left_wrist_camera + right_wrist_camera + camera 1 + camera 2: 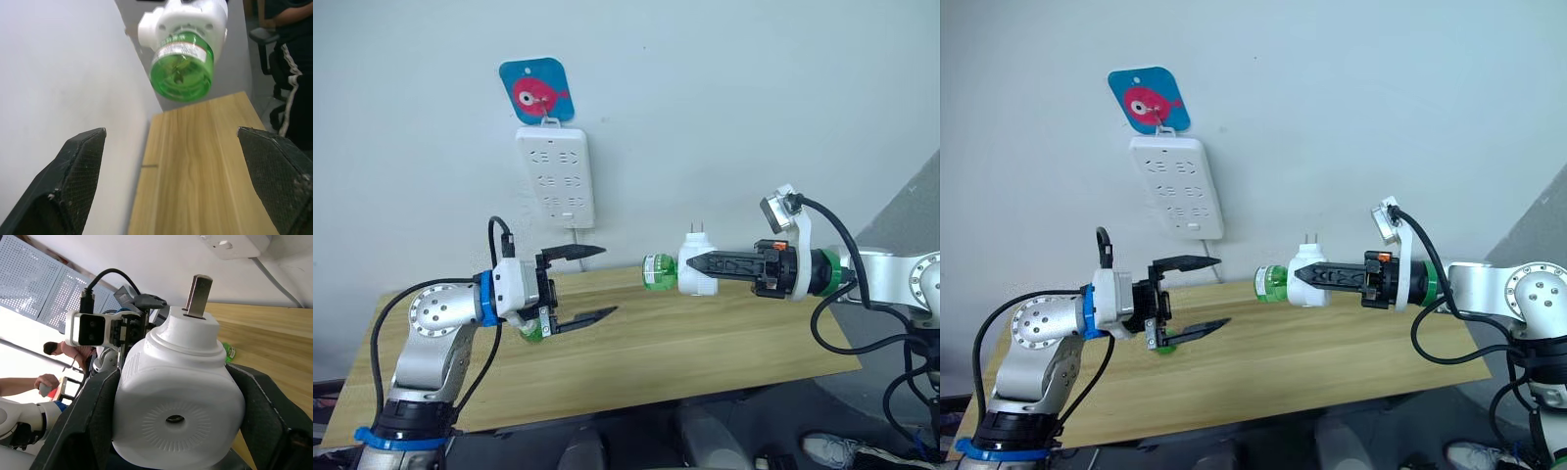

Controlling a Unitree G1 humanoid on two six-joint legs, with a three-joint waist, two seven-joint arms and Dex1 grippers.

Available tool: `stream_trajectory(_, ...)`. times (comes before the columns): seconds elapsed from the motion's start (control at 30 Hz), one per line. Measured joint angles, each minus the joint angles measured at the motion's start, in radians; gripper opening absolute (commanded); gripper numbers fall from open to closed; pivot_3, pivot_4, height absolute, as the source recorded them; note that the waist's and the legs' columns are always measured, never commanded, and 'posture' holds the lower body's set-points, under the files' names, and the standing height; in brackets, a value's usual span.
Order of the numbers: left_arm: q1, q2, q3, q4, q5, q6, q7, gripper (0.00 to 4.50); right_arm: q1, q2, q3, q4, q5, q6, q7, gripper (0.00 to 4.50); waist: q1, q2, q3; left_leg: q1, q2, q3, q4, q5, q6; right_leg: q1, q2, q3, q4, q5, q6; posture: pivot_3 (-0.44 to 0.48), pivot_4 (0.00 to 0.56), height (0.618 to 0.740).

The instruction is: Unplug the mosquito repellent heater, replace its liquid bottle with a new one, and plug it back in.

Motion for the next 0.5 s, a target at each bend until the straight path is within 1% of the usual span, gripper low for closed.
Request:
stream_trajectory(0.13, -0.001, -0.01, -0.023, 0.0, 0.005, -0.057, -0.017, 4.5, 0.0, 0.001, 0.0, 0.0, 0.0, 0.0, -0.006, 3.07, -0.002, 0.0, 0.0, 0.0, 0.0, 0.002, 0.001, 0.0, 0.0, 0.0, 0.0, 0.002, 0.0, 0.0, 0.0, -0.2, 0.109, 0.736)
stream_trajectory(0.3, -0.058, -0.072, -0.096, 0.032, 0.056, -0.179, -0.026, 4.5, -0.001, 0.024, 0.0, 0.0, 0.0, 0.0, -0.02, 3.07, -0.001, 0.0, 0.0, -0.001, 0.0, 0.003, 0.005, 0.0, 0.0, 0.0, 0.001, 0.003, 0.001, 0.001, 0.002, -0.205, 0.11, 0.736)
stream_trajectory(0.5, -0.1, -0.124, -0.142, 0.105, 0.117, -0.28, 0.001, 4.5, -0.001, 0.044, 0.0, -0.001, 0.0, 0.0, -0.027, 3.07, -0.002, 0.0, 0.0, 0.0, 0.0, 0.006, 0.006, -0.001, 0.001, 0.0, 0.001, 0.006, 0.0, 0.002, 0.003, -0.209, 0.11, 0.736)
